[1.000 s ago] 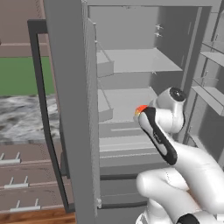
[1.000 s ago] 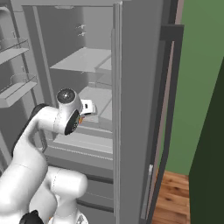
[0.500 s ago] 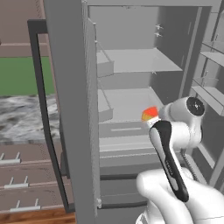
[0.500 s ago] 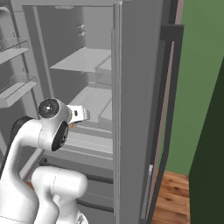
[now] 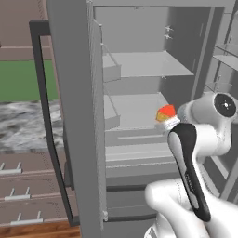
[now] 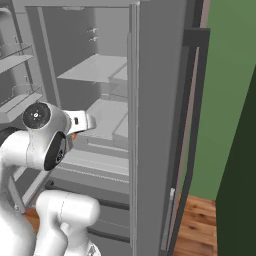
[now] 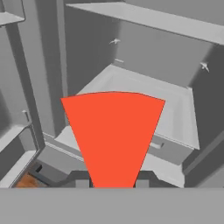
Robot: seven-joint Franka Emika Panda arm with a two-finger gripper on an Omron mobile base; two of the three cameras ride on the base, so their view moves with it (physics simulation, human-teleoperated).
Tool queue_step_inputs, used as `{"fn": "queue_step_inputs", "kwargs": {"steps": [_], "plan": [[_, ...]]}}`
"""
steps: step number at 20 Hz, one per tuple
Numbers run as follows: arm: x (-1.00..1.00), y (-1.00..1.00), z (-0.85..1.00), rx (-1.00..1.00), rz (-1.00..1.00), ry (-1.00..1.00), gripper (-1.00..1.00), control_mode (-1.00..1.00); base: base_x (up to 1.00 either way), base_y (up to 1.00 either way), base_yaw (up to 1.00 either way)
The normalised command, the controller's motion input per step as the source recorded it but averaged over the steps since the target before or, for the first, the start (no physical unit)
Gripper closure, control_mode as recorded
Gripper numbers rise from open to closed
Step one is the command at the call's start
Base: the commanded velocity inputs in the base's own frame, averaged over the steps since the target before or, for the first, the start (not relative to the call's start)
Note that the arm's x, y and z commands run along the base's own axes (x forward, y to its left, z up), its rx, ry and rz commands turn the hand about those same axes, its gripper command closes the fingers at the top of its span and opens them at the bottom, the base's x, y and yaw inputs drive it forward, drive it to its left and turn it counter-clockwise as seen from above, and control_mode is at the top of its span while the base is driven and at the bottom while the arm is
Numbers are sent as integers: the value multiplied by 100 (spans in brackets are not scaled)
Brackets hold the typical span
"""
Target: Take the cheese, fish, and garlic from the fridge and place them on the plate on the dining counter to create an appetizer plate.
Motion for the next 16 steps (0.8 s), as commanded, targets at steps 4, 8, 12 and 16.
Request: {"fn": "queue_step_inputs", "kwargs": {"steps": [4, 8, 12, 16], "plan": [[-74, 0, 54, -1, 0, -7, 100, -100, 0, 0, 0], [-99, 0, 31, 0, 0, -15, 100, -100, 0, 0, 0], [-54, 0, 5, 0, 0, -7, 100, 100, -5, 0, 0], [0, 0, 0, 0, 0, 0, 100, 100, -2, 0, 0]]}}
